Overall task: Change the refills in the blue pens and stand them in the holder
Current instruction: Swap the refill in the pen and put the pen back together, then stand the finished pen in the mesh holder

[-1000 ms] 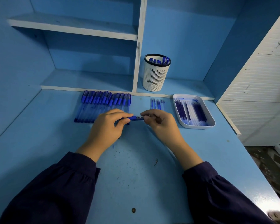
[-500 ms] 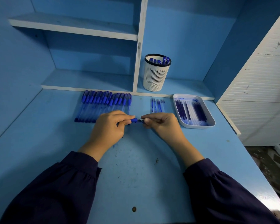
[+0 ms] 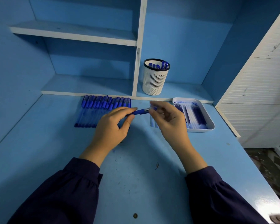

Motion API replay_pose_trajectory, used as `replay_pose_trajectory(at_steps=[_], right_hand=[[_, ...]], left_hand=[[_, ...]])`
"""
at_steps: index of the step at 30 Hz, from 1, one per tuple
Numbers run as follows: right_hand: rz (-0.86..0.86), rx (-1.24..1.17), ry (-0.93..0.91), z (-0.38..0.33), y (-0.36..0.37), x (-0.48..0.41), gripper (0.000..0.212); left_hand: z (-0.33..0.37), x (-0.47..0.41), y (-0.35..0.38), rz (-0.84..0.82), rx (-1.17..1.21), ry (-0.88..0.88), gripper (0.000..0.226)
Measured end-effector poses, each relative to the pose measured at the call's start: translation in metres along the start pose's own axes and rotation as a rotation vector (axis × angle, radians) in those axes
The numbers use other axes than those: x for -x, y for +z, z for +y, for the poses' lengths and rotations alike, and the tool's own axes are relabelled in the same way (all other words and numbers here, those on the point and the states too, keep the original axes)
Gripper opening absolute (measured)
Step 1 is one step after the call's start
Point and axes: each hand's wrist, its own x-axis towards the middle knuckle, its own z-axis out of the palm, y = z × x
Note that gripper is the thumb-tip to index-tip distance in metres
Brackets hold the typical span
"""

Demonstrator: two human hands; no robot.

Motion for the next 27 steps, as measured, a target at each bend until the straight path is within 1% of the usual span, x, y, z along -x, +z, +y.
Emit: replay_pose_trajectory(at_steps=[4,6,9,12,16,18,20,24,27], right_hand=[[0.165,-0.013,-0.086,-0.011,-0.014,-0.009,0.02],[0.282,0.029,-0.134,-0.017,-0.023,-0.016,0.017],[0.427,0.038,-0.22,-0.034,-0.034,-0.033,0.015],[0.525,0.07,-0.361,-0.055,-0.043,-0.058,0.014],[0.606,0.173,-0.522,-0.074,-0.05,-0.103,0.011],[0.613,0.246,-0.56,-0.077,-0.049,-0.125,0.011],[0.584,0.309,-0.556,-0.073,-0.047,-0.145,0.011],[0.435,0.46,-0.489,-0.048,-0.041,-0.175,0.014],[0.3,0.56,-0.385,-0.021,-0.037,-0.188,0.013]], left_hand=[[-0.011,-0.009,-0.002,0.014,0.021,-0.071,0.029],[-0.015,-0.013,-0.004,0.0,-0.035,-0.127,0.029],[-0.018,-0.019,-0.006,-0.128,-0.21,-0.261,0.034],[-0.023,-0.029,-0.008,-0.292,-0.376,-0.313,0.046],[-0.029,-0.038,-0.008,-0.417,-0.456,-0.367,0.052],[-0.033,-0.039,-0.007,-0.45,-0.461,-0.378,0.053],[-0.035,-0.04,-0.006,-0.476,-0.463,-0.394,0.054],[-0.037,-0.037,-0.005,-0.454,-0.459,-0.406,0.055],[-0.035,-0.035,-0.006,-0.433,-0.469,-0.37,0.055]])
